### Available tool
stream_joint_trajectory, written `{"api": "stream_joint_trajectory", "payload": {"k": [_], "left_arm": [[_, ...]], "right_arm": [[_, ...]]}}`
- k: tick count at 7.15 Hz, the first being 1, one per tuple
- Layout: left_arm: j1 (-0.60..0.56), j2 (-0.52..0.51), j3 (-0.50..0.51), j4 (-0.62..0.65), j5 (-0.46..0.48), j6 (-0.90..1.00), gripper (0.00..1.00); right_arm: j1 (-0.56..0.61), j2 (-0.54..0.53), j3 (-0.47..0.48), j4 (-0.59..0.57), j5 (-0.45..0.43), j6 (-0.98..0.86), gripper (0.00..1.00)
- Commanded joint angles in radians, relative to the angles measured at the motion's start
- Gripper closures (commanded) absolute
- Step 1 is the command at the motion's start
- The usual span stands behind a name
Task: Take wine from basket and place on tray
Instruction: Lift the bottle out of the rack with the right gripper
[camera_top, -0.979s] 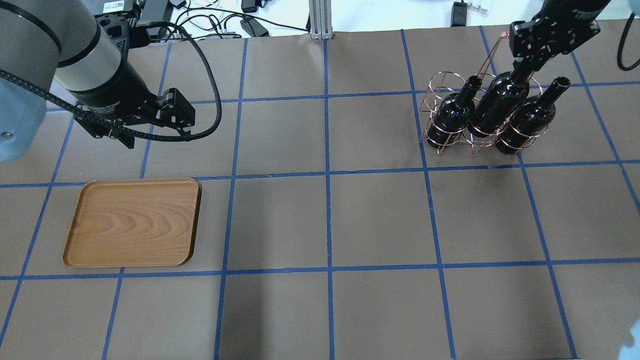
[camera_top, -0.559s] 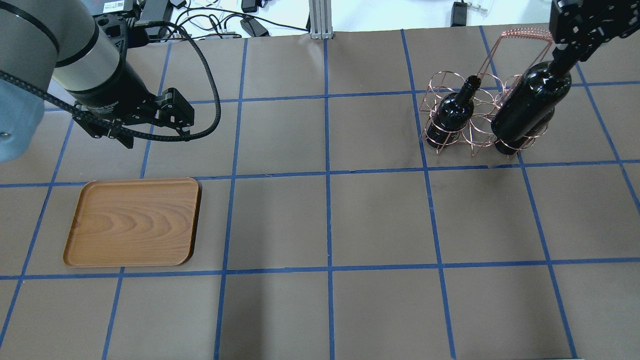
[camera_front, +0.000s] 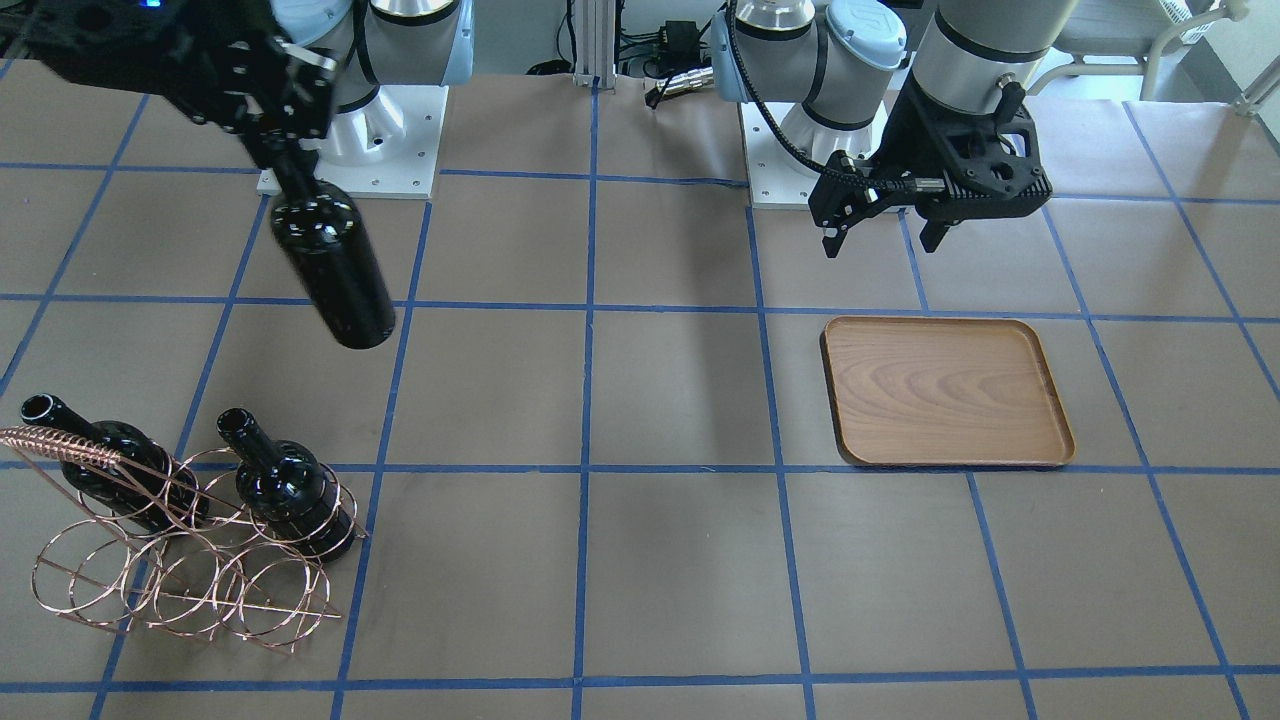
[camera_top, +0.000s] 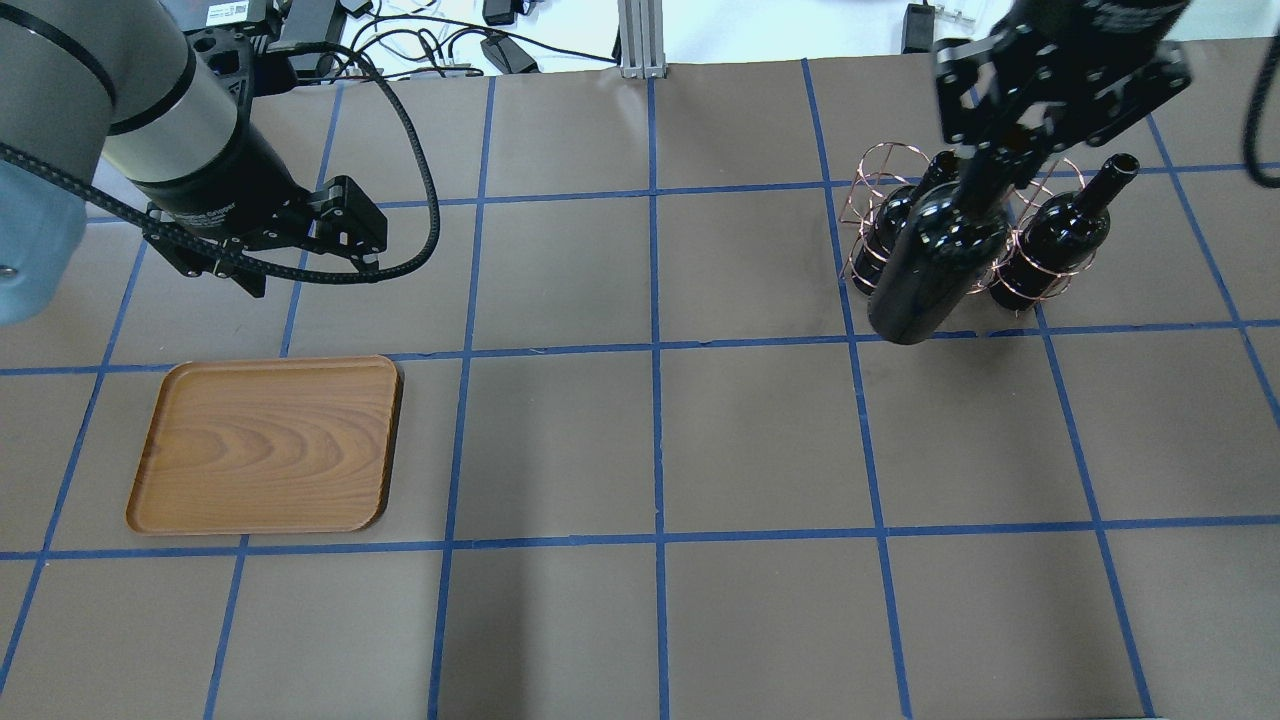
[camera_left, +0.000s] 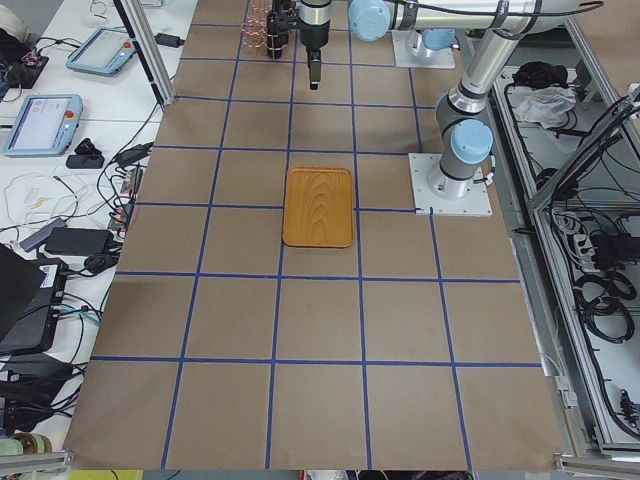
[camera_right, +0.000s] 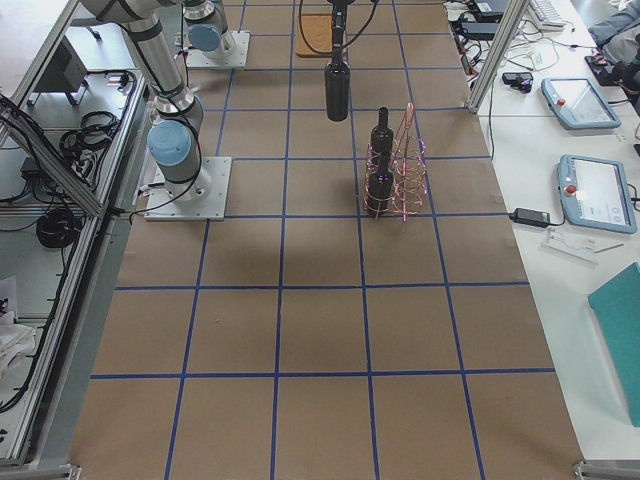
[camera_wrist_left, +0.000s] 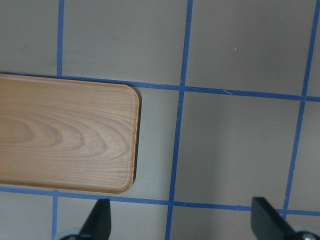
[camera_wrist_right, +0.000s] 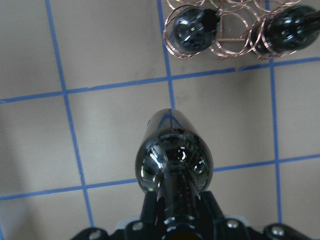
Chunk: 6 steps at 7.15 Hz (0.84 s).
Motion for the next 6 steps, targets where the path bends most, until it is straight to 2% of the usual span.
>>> {"api": "stream_joint_trajectory", "payload": {"k": [1, 2, 3, 6], "left_arm": [[0.007, 0.001, 0.001, 0.001, 0.0, 0.002, 0.0], [0.01, 0.001, 0.014, 0.005, 0.0, 0.046, 0.0], [0.03, 0.008, 0.011, 0.004, 0.0, 0.055, 0.0], [0.058, 0.014, 0.006, 0.002, 0.0, 0.058, 0.0]], "right_arm": [[0.234, 0.028, 0.135, -0.216, 0.014, 0.32, 0.83], [0.316, 0.058, 0.19, -0.305, 0.014, 0.45, 0.83], [0.371, 0.109, 0.198, -0.396, 0.006, 0.519, 0.83], [0.398, 0.183, 0.194, -0.498, 0.014, 0.573, 0.83]]}}
